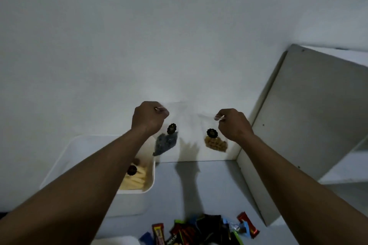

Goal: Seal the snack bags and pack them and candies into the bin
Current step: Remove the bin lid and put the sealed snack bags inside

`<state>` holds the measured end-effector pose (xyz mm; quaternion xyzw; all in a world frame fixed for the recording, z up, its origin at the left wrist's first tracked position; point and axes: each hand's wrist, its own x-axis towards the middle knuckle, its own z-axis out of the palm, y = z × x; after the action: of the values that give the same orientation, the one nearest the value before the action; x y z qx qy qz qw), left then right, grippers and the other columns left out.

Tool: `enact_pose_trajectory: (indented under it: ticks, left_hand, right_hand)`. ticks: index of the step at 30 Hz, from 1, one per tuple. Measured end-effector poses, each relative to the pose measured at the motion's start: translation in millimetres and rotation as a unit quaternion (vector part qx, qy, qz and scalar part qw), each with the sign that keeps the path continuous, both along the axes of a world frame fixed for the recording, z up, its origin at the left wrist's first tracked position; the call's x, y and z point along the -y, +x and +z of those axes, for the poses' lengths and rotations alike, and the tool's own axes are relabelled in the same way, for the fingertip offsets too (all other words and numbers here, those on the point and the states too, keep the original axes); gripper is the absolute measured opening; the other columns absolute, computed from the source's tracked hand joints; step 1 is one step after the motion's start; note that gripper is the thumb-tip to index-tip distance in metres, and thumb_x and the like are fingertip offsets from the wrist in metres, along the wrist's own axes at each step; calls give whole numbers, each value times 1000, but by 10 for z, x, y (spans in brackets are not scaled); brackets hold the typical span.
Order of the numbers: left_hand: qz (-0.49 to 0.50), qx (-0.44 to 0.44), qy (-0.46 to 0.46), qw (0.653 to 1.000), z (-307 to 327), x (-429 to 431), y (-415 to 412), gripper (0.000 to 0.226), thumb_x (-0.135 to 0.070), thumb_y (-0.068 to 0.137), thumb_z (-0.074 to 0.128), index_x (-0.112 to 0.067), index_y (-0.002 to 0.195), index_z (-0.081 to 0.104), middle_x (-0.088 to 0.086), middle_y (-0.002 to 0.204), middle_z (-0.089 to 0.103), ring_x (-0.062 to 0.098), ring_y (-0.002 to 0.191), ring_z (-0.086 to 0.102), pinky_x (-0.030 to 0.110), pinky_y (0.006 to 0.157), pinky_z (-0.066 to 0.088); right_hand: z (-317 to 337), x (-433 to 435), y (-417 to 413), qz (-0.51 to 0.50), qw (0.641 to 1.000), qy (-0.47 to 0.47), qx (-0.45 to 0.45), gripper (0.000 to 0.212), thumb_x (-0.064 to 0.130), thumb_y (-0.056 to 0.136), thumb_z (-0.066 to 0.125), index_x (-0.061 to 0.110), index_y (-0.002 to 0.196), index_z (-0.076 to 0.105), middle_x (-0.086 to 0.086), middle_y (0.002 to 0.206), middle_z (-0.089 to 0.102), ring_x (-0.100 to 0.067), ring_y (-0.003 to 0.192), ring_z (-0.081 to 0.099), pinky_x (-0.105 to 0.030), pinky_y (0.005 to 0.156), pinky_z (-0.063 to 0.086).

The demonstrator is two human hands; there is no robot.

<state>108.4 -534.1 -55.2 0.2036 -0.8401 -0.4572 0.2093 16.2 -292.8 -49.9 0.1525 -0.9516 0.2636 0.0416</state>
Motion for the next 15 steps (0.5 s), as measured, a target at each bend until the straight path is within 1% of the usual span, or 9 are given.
enact_pose_trajectory:
  ticks: [2,5,7,9,10,11,13,15]
  left_hand:
    - [-10,-4,10,1000,151,170,170,10,-19,76,65,-24,70,71,-6,81,74,22,82,72,42,79,60]
    - [-25,-9,6,1000,306,425,416,20,-15,73,63,-29,81,74,-8,94,75,21,90,72,43,82,60]
    - [-30,-3,8,1000,367,606,563,19,-15,75,65,-31,76,75,-9,93,76,20,91,72,42,84,60]
    - [-24,-4,11,1000,399,786,694,15,-19,76,69,-32,72,75,-9,89,77,19,88,73,42,82,60]
    - [-19,-6,10,1000,411,870,759,11,-20,76,71,-30,74,76,-6,87,77,19,84,74,42,80,61]
    - [-14,-8,13,1000,416,946,823,6,-21,77,73,-26,78,76,-3,85,77,19,78,74,41,77,62]
    - [-7,-8,16,1000,416,1087,938,6,-20,79,74,-18,84,76,3,83,76,20,71,75,40,69,63]
    - [-10,-3,1,1000,381,1227,1033,6,-14,79,73,-13,84,75,7,81,75,21,70,75,41,69,63]
  right_hand:
    - [159,156,155,1,1000,-1,-14,31,9,76,46,26,88,69,5,100,71,-20,97,65,-31,83,54]
    - [328,392,378,-2,999,14,-32,27,14,80,48,24,91,70,5,96,69,-21,91,63,-31,78,53]
    - [392,560,505,6,999,31,-44,21,19,84,50,23,90,70,4,93,68,-23,86,63,-29,72,49]
    - [424,745,620,20,998,41,-51,17,22,85,52,21,85,68,2,89,69,-23,82,63,-28,67,47]
    - [426,845,678,25,997,43,-52,15,23,84,53,20,83,67,1,88,69,-23,81,64,-29,66,49]
    - [419,942,737,31,997,42,-52,14,22,84,54,19,81,67,1,87,70,-23,81,64,-30,67,51]
    - [390,1130,846,45,997,34,-50,13,19,84,54,19,80,67,1,87,70,-23,83,65,-30,71,54]
    - [328,1291,951,61,997,23,-44,12,16,85,56,23,81,65,3,91,69,-21,86,65,-31,74,54]
